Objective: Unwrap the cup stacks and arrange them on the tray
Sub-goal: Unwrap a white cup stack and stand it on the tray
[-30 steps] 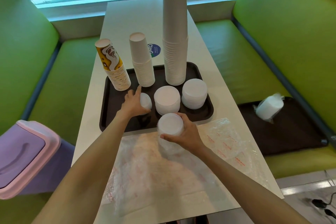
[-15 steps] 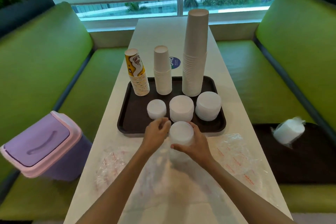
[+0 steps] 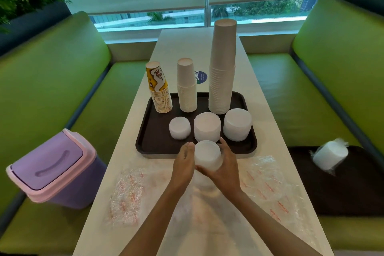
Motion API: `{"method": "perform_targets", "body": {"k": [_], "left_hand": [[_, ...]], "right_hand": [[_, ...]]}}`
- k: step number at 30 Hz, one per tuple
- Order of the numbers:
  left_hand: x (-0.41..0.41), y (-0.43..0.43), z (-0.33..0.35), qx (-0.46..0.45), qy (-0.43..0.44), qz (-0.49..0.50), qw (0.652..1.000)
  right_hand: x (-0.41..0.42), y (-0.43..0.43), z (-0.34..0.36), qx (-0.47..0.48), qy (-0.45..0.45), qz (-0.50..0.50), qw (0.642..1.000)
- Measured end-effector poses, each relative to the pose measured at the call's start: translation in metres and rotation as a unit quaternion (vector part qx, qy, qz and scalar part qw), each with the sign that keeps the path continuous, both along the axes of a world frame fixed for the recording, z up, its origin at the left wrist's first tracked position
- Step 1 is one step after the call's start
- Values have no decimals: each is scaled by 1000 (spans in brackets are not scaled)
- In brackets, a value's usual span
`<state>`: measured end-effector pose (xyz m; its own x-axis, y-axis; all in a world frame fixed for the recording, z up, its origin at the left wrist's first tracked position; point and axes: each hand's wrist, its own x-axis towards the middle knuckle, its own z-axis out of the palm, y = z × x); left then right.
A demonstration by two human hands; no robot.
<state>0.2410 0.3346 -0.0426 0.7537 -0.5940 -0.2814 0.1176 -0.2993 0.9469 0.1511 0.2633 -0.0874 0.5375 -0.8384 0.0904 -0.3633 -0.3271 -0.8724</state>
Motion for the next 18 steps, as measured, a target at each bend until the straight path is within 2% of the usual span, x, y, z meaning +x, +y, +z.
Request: {"method": "perform_targets", "body": {"k": [18], "left_hand": [[-18,7,-17,6,81,-16,997]], "right_hand": [[-3,7,-24,68,26,20,997]]}}
